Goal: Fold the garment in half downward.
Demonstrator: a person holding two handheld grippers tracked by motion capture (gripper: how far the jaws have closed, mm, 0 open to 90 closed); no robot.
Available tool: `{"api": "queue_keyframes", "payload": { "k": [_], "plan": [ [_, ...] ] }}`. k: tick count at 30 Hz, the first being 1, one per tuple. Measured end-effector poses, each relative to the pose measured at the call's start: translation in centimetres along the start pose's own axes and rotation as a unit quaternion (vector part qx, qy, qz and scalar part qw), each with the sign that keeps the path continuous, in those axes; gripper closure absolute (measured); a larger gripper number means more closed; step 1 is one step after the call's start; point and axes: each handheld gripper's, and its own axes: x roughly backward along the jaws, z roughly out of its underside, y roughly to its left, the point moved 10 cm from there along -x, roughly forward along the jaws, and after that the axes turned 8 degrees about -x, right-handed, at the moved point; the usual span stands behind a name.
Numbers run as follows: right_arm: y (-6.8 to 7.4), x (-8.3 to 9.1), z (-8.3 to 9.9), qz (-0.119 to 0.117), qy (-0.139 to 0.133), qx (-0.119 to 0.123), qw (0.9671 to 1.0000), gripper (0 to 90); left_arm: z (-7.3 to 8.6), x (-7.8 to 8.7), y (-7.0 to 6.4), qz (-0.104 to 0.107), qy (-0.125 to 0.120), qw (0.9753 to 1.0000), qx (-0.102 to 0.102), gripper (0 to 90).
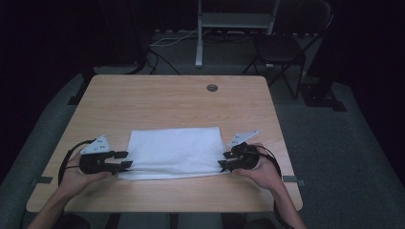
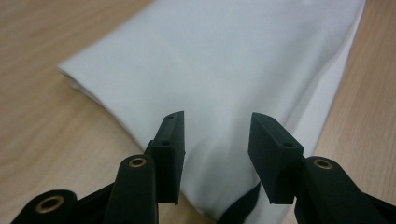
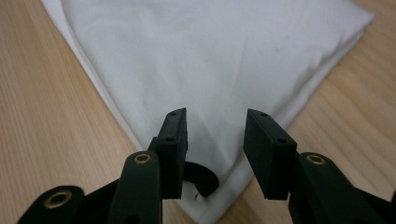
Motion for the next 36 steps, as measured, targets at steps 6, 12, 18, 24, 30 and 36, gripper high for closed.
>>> {"api": "queue_keyframes", "payload": {
  "k": [6, 12, 18, 24, 30, 36],
  "plan": [
    [-0.3, 0.2, 0.9, 0.012, 0.007, 0.003, 0.9999, 58.3, 0.8, -0.1, -1.2, 0.005, 0.010, 0.9999, -0.003, 54.9],
    [-0.5, 0.3, 1.2, 0.015, 0.004, -0.004, 0.9999, 58.0, 1.2, -0.2, -1.8, 0.001, 0.020, 0.9998, -0.007, 53.9],
    [-0.4, 0.1, 1.3, 0.009, -0.013, -0.030, 0.9994, 58.8, 1.1, -0.5, -1.0, -0.011, 0.030, 0.9995, -0.006, 55.7],
    [-1.2, -0.6, 0.4, 0.022, -0.019, -0.048, 0.9984, 57.9, 0.6, -1.6, 1.9, -0.032, 0.042, 0.9986, 0.007, 55.9],
    [-3.3, -1.7, -1.4, 0.043, -0.022, -0.065, 0.9967, 56.0, -0.3, -3.1, 5.1, -0.044, 0.045, 0.9976, 0.029, 55.1],
    [-4.4, -1.8, -3.4, 0.069, -0.038, -0.082, 0.9935, 55.7, -3.0, -2.9, 7.4, -0.054, -0.015, 0.9938, 0.096, 50.5]
  ]
}}
